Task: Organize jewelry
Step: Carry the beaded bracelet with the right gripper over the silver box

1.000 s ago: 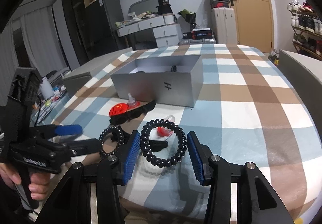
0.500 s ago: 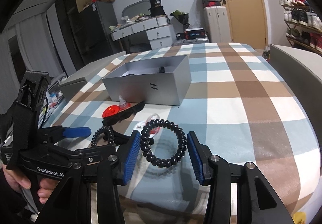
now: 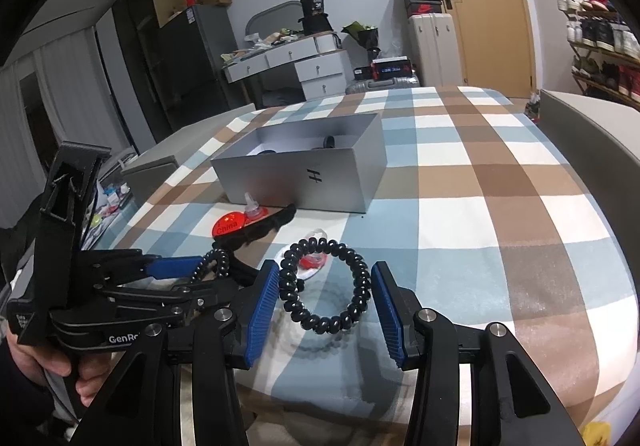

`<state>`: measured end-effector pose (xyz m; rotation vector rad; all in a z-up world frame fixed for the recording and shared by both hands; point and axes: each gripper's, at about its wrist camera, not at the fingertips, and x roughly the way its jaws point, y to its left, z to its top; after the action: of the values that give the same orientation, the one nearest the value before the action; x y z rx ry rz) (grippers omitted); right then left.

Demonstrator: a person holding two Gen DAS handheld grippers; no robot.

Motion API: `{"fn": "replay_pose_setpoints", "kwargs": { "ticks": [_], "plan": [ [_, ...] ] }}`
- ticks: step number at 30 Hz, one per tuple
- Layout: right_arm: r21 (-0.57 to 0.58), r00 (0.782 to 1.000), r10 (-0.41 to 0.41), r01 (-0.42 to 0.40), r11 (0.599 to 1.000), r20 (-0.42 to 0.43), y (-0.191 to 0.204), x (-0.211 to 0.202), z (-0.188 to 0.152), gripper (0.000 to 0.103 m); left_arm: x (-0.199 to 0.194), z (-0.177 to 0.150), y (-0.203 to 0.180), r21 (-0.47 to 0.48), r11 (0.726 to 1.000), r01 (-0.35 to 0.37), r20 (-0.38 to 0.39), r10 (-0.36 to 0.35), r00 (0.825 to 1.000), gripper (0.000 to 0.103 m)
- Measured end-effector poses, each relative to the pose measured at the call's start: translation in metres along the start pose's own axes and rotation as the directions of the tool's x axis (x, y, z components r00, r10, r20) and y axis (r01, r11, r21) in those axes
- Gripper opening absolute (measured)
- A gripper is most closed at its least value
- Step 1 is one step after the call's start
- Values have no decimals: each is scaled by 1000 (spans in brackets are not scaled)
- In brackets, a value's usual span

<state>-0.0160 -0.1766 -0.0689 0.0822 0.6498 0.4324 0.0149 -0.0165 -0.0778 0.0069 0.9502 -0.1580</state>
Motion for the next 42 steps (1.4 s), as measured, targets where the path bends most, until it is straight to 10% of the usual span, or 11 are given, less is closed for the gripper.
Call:
{"fn": "replay_pose_setpoints", "kwargs": {
  "ticks": [15,30,42],
  "plan": [
    [-6,998,57,-57,998,40,13,-5,29,46,-29,6,19,-56,998,39,78,-34,996,40],
    [2,982,177,-177,984,72,13,34,108,46,-31,89,42,-31,996,82,203,-74,976,40],
    [24,990,142,-142,990,7,-11,85,146,46,11,121,49,-25,994,104,151,-99,984,40]
  ]
}}
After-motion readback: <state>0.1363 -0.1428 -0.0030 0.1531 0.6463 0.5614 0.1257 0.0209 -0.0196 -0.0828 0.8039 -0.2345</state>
